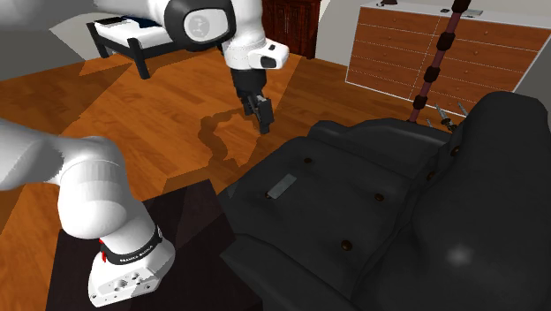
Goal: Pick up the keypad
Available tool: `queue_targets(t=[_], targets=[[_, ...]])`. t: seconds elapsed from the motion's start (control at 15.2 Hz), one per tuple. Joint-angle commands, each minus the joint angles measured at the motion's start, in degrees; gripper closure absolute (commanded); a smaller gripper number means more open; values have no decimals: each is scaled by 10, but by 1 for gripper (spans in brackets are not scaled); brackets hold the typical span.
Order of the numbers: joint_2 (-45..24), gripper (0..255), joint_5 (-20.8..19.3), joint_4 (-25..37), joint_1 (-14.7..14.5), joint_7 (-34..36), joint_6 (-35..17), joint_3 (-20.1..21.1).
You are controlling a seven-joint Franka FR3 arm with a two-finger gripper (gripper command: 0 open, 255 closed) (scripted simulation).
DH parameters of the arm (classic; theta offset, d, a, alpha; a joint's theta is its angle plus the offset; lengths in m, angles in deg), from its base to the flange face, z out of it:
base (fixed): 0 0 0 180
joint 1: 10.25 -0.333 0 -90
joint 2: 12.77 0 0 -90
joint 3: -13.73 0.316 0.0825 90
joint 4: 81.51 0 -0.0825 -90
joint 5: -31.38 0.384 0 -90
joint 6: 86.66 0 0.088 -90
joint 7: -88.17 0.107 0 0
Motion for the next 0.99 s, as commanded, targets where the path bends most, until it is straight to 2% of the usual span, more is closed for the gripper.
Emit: queue_targets(t=[0.0, 0.46, 0.92], targets=[[-27, 0, 2, -14, -5, -2, -41, 4], [-149, 0, 9, -42, -23, -8, -184, 21], [-303, 0, 10, -29, -38, -10, -318, 38]])
